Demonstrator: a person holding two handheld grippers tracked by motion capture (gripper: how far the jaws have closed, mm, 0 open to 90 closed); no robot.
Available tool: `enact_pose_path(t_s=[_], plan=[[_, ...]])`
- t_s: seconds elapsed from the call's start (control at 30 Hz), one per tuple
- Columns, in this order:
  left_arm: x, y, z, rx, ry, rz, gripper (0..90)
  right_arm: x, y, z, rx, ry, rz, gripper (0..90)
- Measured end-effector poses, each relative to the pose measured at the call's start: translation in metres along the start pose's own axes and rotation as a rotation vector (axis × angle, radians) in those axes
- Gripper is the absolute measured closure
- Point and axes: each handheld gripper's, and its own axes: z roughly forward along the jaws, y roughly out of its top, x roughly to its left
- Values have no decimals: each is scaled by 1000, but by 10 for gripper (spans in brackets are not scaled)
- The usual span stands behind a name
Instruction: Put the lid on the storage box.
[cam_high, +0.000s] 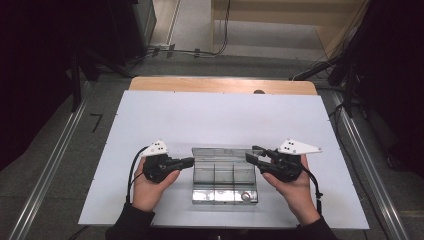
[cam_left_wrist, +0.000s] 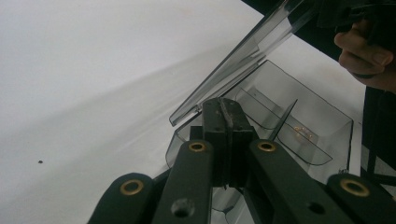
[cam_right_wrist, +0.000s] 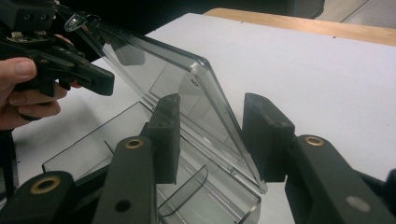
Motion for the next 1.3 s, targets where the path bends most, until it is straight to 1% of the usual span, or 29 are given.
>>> enact_pose_path(t_s=[0.07,0.13,0.27,0.47,0.67,0.97,1.1,1.23,1.3], plan=[[-1,0,0,-2,-10,2,900,0,0,0,2,0,-1,556],[-2,0,1,-8,-34,0,900,1,-1,-1,3,1,-3,556],[-4,1,3,-14,-46,4,900,1,-2,-2,6,2,-10,556],[-6,1,4,-25,-54,10,900,0,-3,-4,7,-4,-11,556],[-5,1,3,-42,-59,3,900,-1,-4,-7,10,-4,-13,552],[-4,0,4,-40,-68,-1,900,-4,-7,-11,23,0,-21,519],[-4,-1,5,-41,-75,-1,900,-6,-8,-14,25,7,-15,497],[-3,-1,5,-37,-78,-3,900,-9,-9,-18,30,13,-26,489],[-3,-1,5,-39,-79,-6,900,-10,-11,-21,28,19,-16,485]])
